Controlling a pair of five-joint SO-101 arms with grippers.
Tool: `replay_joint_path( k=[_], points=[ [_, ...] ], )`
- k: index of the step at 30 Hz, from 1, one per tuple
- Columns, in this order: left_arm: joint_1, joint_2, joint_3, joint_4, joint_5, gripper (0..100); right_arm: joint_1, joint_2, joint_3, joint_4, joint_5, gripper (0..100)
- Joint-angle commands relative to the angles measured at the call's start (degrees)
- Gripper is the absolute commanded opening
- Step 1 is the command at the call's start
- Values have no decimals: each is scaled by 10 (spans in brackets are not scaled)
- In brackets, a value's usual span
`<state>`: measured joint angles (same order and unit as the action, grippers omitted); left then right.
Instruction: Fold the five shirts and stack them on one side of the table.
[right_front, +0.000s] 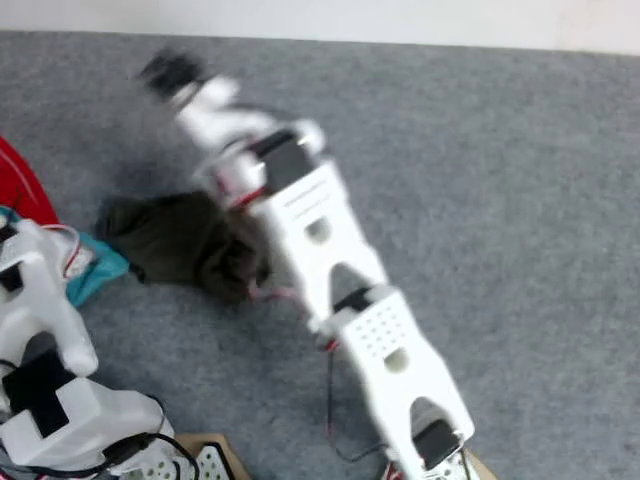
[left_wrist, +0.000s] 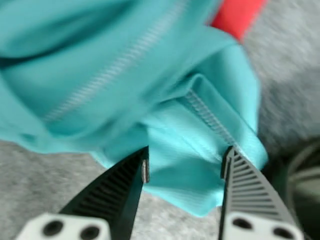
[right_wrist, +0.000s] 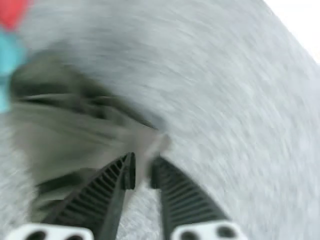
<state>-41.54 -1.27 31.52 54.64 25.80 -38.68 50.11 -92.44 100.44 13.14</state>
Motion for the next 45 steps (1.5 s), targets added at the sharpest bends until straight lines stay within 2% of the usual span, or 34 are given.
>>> replay_joint_path(
  k=[1,7,11,21,26,33,45],
  points=[
    [36,-12,-48,21,-1,256,28,-50,44,10,-51,7],
    [28,102,-221,134,-1,256,-7,-189,278,8,-82,5],
    [30,193,-323,177,-1,256,-33,-276,445,-28,-88,5],
    [45,317,-448,215,3,256,-20,-268,717,-393,-87,5],
    [77,317,-457,215,4,256,-14,-259,757,-502,-83,5],
    [117,320,-454,215,24,256,-44,-255,762,-507,-84,5],
    [119,320,-458,210,35,256,-149,-260,807,-503,-87,5]
  ],
)
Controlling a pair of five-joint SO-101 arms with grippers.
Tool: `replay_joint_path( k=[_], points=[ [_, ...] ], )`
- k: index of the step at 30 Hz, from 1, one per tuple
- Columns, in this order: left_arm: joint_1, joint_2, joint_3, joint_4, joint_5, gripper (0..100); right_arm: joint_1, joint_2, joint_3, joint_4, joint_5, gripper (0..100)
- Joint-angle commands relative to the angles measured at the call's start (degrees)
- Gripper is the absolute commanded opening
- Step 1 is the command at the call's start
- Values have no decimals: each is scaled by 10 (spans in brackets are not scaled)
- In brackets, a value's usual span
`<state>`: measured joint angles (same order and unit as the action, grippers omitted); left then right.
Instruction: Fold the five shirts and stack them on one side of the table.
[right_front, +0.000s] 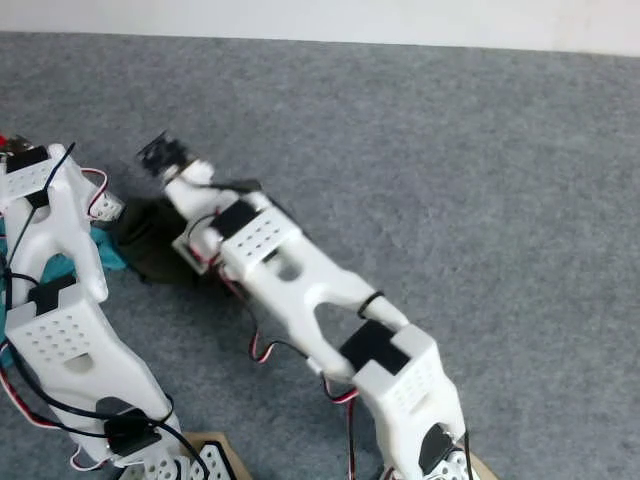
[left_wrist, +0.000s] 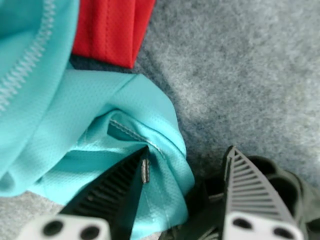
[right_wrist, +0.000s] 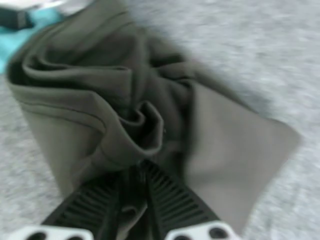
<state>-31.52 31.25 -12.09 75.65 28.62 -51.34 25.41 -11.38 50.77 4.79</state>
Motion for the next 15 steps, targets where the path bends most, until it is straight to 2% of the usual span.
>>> replay_joint_path(
  k=[1,11,15],
  points=[
    [19,-5,-22,0,6,256,-29,-13,-3,-7,-4,5],
    [19,-5,-22,0,6,256,-122,-14,-8,49,-4,5],
    [19,-5,-22,0,6,256,-129,-50,-4,62,-4,5]
  ],
)
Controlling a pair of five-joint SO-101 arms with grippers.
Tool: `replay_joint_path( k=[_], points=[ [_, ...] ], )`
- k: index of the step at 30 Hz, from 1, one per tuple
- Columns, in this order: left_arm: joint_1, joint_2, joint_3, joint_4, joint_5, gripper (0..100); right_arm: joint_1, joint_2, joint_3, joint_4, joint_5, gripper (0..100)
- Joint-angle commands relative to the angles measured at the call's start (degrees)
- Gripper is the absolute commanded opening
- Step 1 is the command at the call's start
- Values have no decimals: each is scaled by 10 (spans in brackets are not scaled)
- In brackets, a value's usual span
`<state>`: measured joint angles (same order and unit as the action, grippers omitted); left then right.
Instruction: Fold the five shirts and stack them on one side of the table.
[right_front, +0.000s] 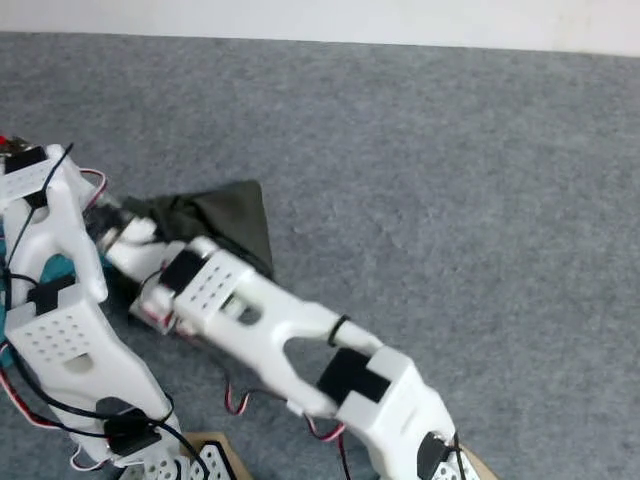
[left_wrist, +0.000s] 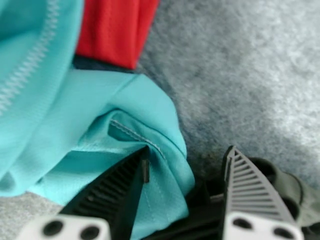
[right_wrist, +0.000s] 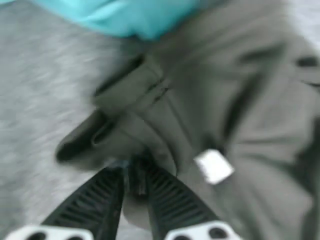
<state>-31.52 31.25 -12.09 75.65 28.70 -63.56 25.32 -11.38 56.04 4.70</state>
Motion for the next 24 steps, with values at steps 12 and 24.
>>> replay_joint_path(
  k=[12,24],
  points=[
    [-10,-9,-92,20,6,256,187,-136,-2,58,-4,5],
    [-56,-6,-286,168,4,256,264,-131,-2,37,-39,5]
  ],
)
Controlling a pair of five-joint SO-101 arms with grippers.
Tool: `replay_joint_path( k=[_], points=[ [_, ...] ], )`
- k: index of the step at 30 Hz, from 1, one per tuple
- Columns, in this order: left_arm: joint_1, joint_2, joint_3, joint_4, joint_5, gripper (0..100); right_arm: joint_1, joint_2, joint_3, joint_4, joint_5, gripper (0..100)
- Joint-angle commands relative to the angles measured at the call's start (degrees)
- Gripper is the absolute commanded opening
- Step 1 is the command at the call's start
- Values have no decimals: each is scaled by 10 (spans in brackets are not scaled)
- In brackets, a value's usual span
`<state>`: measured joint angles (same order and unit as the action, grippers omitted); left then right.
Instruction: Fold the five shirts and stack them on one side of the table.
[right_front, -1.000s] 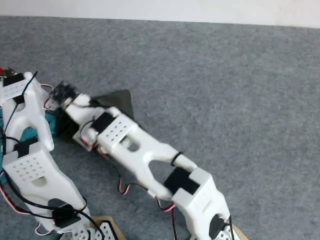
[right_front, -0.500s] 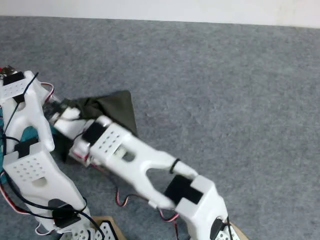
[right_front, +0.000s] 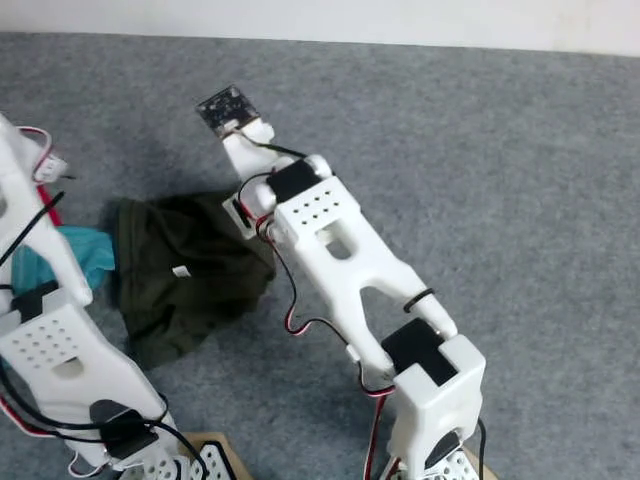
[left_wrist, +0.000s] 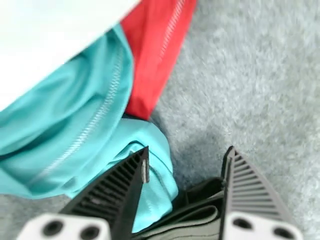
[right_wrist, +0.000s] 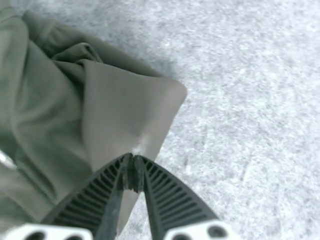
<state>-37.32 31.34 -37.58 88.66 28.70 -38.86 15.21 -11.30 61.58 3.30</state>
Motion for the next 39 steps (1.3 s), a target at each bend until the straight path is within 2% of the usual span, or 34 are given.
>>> replay_joint_path(
  k=[1,9,16,19,22,28,30,32,36,39],
  points=[
    [13,-7,-29,55,3,256,18,-29,-3,-18,-32,5],
    [103,-10,18,98,-17,256,-9,20,-3,-15,-52,5],
    [139,-11,76,122,-64,251,-2,55,-8,-18,-52,5],
    [155,-22,90,122,-104,169,0,55,-8,-18,-52,5],
    [159,-71,106,122,-113,74,0,55,-7,-18,-52,5],
    [153,-189,213,120,-127,63,0,55,-7,-18,-50,6],
    [153,-224,276,90,-151,56,0,55,-7,-18,-50,6],
    [154,-262,338,46,-162,8,0,55,-7,-18,-49,6],
    [153,-327,458,-28,-160,5,0,55,-5,-18,-49,6],
    [152,-335,544,-124,-159,5,0,55,-5,-18,-49,6]
  ],
)
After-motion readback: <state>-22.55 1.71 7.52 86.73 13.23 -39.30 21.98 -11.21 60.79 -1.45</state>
